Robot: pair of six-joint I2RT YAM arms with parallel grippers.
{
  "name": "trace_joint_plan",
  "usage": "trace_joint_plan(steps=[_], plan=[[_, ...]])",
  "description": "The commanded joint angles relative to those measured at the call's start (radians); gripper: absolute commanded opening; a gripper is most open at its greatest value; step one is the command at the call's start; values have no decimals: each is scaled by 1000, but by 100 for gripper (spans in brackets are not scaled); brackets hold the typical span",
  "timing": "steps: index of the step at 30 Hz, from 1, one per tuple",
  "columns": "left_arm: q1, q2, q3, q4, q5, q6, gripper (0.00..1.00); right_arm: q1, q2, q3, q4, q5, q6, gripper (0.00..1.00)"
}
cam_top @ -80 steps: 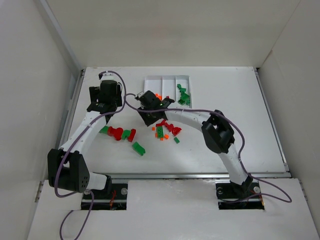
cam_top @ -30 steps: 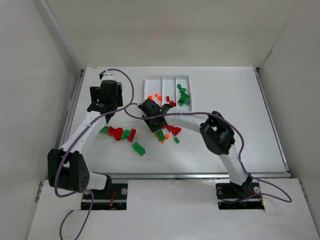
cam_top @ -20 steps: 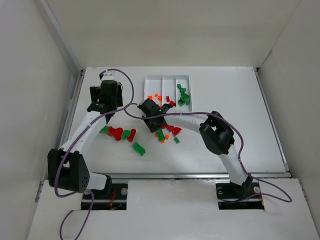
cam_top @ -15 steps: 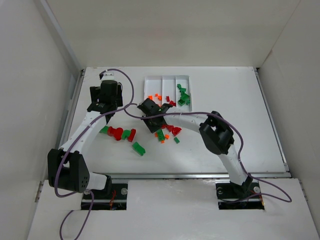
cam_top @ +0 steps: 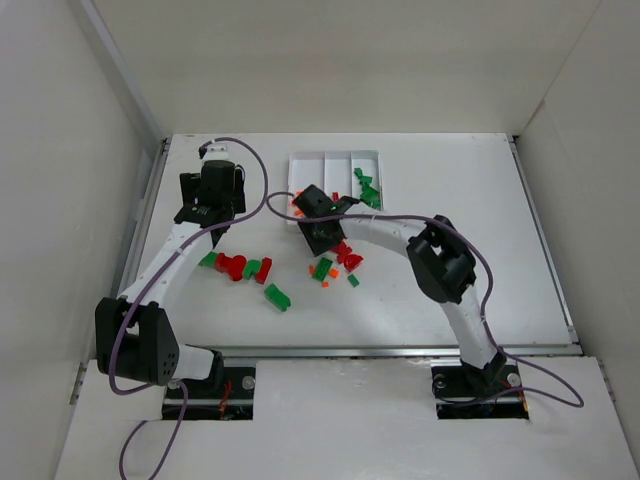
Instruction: Sort the legos into containers by color
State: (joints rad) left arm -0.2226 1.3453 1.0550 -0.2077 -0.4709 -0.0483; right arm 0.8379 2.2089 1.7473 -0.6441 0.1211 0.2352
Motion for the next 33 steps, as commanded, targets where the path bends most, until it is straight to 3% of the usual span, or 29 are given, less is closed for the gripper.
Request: trace_joint_plan(steps=[1,7,13,33], plan=[[-3,-29,-15,25,2,7,79,-59,-35,41,17,26,53,38],[-3,-29,-15,34,-9,16,79,-83,-2,130,-2,48,113,48],[-3,-29,-15,34,-9,25,79,-92,60,195,-51,95,145,48],[-3,-29,-24,34,-9,25,79,-92,126,153,17,72,147,48]])
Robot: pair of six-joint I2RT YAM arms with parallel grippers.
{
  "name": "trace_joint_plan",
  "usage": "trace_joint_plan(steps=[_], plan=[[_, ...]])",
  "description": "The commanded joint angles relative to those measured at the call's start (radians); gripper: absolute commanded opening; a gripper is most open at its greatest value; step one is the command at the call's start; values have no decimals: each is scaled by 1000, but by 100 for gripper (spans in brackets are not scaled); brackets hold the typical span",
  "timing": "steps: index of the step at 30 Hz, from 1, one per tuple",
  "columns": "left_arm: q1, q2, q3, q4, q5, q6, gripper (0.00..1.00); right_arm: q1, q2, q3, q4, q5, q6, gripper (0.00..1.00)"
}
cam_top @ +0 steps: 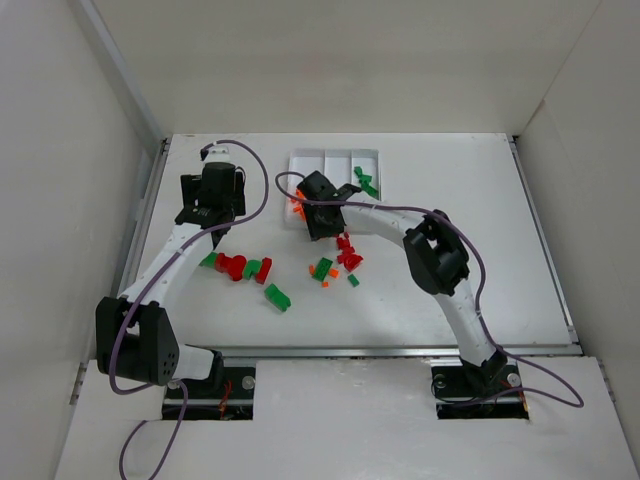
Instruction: Sort the legos into containers by color
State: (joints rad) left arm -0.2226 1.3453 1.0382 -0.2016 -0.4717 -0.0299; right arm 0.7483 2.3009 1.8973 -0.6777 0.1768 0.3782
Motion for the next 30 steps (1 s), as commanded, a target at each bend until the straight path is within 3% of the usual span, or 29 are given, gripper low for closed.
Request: trace_joint_plan(steps=[1,6,21,30], plan=[[-3,-29,-7,28,-8,7,79,-3,34,3,50,16,4,48],[-3,-29,-7,28,-8,7,79,-3,52,22,61,16,-5,48],[-3,-29,-7,28,-8,7,79,-3,34,-13,84,-26,-25,8],[-3,-38,-7,28,-30,7,79,40,-156,-119,266,-73,-81,5]])
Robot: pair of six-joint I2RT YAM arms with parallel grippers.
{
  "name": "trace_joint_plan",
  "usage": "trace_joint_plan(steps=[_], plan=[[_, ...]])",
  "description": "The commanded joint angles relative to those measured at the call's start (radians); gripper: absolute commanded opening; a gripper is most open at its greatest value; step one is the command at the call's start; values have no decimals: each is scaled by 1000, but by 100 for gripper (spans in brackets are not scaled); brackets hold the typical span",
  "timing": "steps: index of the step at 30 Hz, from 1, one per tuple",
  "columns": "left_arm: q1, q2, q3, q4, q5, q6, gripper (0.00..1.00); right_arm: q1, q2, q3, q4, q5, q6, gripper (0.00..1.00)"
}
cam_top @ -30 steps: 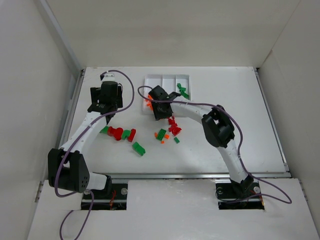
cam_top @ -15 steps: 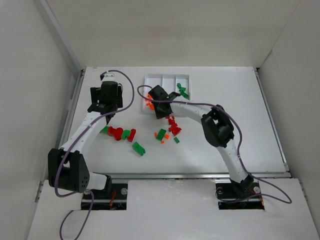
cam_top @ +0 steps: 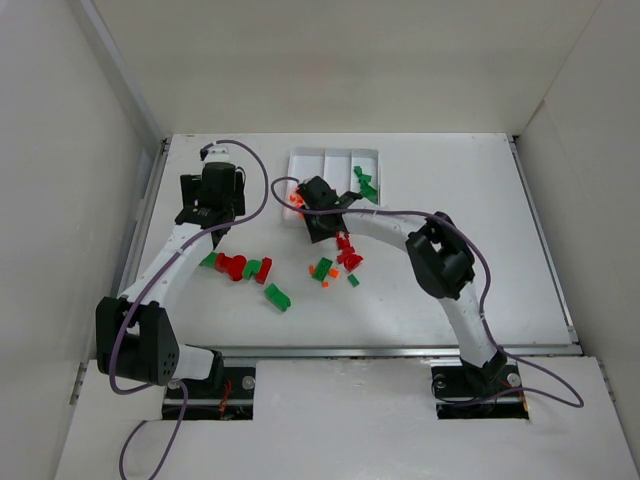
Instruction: Sort the legos into containers by color
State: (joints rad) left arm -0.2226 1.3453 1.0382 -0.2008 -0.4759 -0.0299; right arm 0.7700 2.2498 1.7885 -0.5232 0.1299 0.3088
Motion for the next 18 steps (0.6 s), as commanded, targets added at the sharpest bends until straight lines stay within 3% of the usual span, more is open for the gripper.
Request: trace_joint_plan(steps=[1,9,13,18], plan=[[-3,-38,-7,28,-35,7,79,18,-105,-11,123,-9,12,5],[-3,-29,-7,37,-82,16,81,9,34,271,68,111,23,5],[-3,-20,-7,46,-107,16,81,-27,117,362,58,97,33,6],[6,12,-7,46,-107,16,81,-60,191,443,26,45,32,30]])
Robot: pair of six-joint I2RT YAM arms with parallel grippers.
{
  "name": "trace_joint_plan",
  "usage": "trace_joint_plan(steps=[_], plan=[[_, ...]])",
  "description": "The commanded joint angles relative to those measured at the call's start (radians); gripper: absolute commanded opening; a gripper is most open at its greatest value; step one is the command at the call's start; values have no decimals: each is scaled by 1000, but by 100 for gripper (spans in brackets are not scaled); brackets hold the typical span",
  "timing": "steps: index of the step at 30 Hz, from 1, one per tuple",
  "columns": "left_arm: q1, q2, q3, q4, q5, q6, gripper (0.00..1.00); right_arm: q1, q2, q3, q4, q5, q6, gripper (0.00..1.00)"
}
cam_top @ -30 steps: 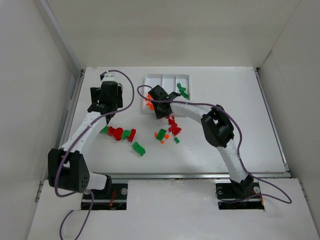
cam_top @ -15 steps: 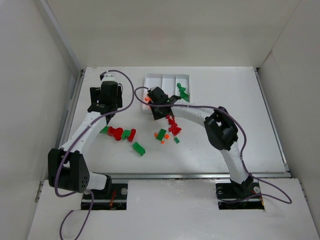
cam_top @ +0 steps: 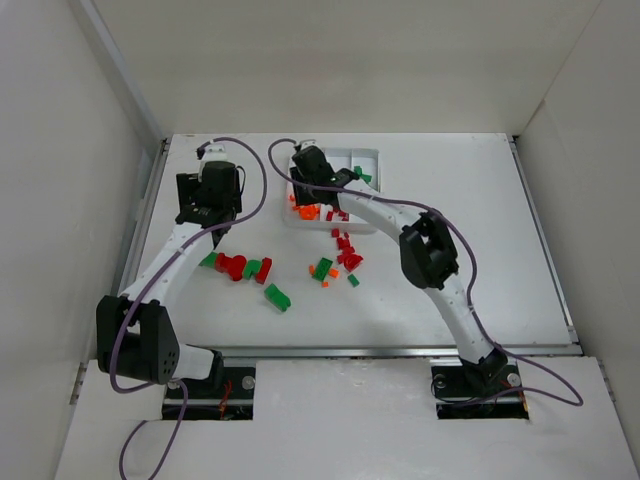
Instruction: Sort the legos into containers by color
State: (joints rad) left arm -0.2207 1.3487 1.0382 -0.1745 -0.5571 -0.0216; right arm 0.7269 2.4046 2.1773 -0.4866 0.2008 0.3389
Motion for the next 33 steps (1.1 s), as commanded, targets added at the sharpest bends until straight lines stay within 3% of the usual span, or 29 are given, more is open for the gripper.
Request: trace_joint_plan(steps=[1,4,5,14,21,26,33], plan=[[4,9,3,20,-26,8,81,-17,47,55,-10,-46,-11,45],[4,18,3,20,-26,8,81,-17,37,67,-10,-92,-40,61],[4,18,3,20,-26,8,81,-17,18,67,-10,-103,-50,63],[4,9,3,1,26,-1,81,-17,-84,-80,-1,-255,-83,63],[4,0,13,1,46,-11,81,-6,-286,-309,104,-215,-35,63],[-5,-10,13,1,66,-11,81,-6,-381,-430,11,-74,-1,63],[-23,-28,-6,1,100,-11,81,52,-444,-648,11,-87,-40,61]])
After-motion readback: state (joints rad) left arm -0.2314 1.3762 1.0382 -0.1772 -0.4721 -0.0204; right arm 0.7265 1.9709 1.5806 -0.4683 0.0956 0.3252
